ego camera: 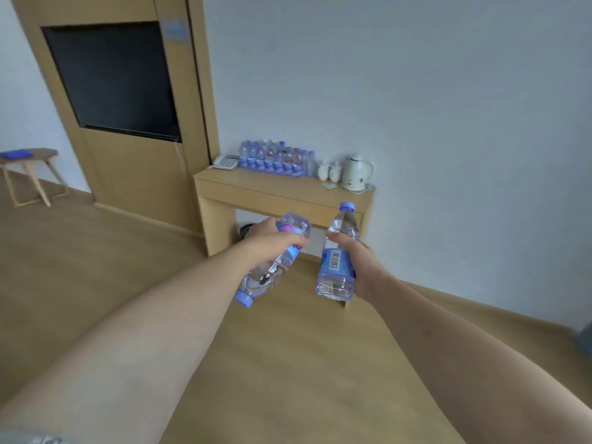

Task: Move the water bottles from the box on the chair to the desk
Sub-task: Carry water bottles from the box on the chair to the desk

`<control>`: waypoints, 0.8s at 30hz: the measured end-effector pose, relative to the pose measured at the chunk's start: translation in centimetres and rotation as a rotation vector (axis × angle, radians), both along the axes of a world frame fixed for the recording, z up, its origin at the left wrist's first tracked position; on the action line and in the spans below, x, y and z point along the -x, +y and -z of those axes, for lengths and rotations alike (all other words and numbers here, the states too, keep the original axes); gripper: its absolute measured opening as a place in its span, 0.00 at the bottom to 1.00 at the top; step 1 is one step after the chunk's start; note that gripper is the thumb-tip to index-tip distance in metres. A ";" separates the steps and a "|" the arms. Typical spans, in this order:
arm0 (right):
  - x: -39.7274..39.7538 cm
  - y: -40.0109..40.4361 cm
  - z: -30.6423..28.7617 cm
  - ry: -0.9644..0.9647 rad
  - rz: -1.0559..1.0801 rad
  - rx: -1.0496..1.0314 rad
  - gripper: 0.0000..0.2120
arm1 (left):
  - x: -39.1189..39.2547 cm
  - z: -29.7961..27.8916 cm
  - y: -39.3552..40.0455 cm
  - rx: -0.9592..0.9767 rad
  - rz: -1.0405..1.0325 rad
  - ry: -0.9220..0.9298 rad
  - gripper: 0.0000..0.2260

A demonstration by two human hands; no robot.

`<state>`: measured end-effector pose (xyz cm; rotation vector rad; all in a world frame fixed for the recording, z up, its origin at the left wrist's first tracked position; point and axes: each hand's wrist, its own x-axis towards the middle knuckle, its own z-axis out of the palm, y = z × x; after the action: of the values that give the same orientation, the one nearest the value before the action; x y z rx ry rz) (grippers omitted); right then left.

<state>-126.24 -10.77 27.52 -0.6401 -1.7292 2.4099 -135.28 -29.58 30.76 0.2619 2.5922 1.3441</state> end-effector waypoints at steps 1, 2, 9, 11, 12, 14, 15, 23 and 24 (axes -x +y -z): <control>2.4 0.2 -0.4 -0.001 -0.016 0.002 0.32 | 1.8 -0.3 0.0 0.003 -0.019 -0.006 0.28; 4.7 0.5 -0.8 0.003 -0.029 0.003 0.32 | 3.7 -0.7 0.0 0.008 -0.033 -0.012 0.28; 18.5 2.7 -1.9 0.000 -0.101 0.008 0.30 | 15.2 -1.9 1.7 -0.009 -0.098 -0.045 0.27; 21.8 3.0 -1.5 -0.018 -0.115 0.011 0.29 | 18.1 -1.6 2.4 0.013 -0.091 -0.051 0.26; 23.4 3.1 -1.1 -0.029 -0.118 0.014 0.28 | 19.7 -1.3 2.7 0.021 -0.085 -0.052 0.26; 26.6 3.4 -0.4 -0.045 -0.121 0.019 0.27 | 23.0 -0.5 3.5 0.045 -0.067 -0.049 0.27; 28.3 3.6 0.0 -0.050 -0.120 0.017 0.27 | 24.8 0.0 3.8 0.059 -0.058 -0.052 0.27; 44.3 6.0 2.4 -0.065 -0.028 -0.014 0.26 | 43.0 2.4 7.1 0.161 0.037 -0.066 0.31; 46.5 6.4 2.4 -0.065 -0.003 -0.013 0.26 | 45.6 2.4 7.6 0.166 0.052 -0.069 0.32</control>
<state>-172.71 -4.35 25.10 -0.7227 -1.7695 2.4038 -180.86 -22.00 28.34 0.2486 2.6017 1.0933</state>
